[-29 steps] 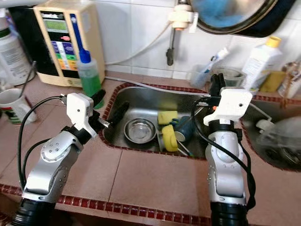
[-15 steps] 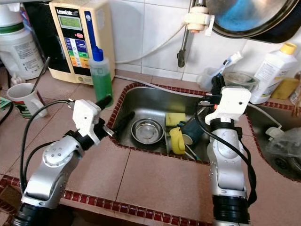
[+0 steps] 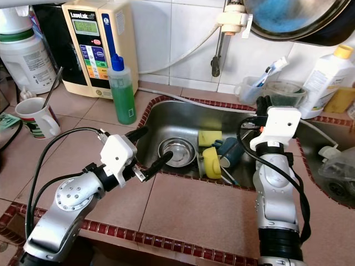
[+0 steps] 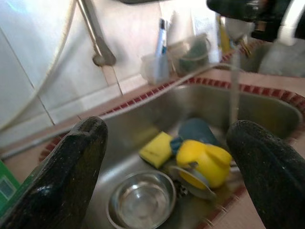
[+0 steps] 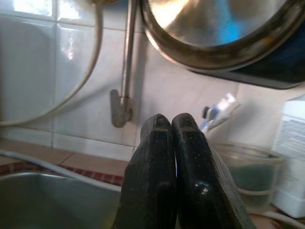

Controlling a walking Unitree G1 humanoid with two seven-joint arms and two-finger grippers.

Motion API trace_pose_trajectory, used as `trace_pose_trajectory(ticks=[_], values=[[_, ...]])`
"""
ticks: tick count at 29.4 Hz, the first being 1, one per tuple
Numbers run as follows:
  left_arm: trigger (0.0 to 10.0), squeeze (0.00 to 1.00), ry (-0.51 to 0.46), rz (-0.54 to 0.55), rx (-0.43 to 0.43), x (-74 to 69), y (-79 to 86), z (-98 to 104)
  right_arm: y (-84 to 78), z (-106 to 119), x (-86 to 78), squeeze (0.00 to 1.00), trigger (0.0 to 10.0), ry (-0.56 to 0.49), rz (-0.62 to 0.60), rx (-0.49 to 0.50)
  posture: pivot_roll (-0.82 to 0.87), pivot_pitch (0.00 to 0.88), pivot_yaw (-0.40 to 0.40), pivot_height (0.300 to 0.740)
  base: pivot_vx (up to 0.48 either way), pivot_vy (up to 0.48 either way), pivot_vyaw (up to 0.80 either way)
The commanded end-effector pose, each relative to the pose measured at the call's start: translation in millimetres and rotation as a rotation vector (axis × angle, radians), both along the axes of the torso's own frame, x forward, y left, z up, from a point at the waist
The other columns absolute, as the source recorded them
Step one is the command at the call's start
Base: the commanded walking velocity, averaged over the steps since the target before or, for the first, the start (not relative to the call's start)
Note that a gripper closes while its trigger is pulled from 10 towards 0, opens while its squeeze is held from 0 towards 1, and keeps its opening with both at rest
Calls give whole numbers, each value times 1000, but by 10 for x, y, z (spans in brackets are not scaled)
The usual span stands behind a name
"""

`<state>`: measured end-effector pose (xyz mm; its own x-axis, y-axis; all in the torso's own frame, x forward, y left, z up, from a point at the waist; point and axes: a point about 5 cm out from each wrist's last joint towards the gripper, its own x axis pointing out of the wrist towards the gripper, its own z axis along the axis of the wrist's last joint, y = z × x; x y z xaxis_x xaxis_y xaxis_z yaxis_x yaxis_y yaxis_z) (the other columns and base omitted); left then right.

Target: Kitchen organization

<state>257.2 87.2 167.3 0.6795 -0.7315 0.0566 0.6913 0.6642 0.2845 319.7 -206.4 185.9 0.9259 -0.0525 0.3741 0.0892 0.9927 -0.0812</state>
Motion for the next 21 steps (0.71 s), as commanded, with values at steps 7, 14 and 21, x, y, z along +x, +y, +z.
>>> trace_pose_trajectory(ticks=[7,14,21], values=[[10000,0,35,-33,-24,-139,-2,190,131,8,102,0,10000,-13,44,8,76,169,43,731,0,0,0],[10000,0,69,-46,-39,-189,-3,288,203,64,163,0,10000,-38,59,28,95,203,68,731,0,0,0],[10000,0,96,-69,-25,-212,-11,352,254,80,283,0,10000,-38,66,128,127,231,92,731,0,0,0]])
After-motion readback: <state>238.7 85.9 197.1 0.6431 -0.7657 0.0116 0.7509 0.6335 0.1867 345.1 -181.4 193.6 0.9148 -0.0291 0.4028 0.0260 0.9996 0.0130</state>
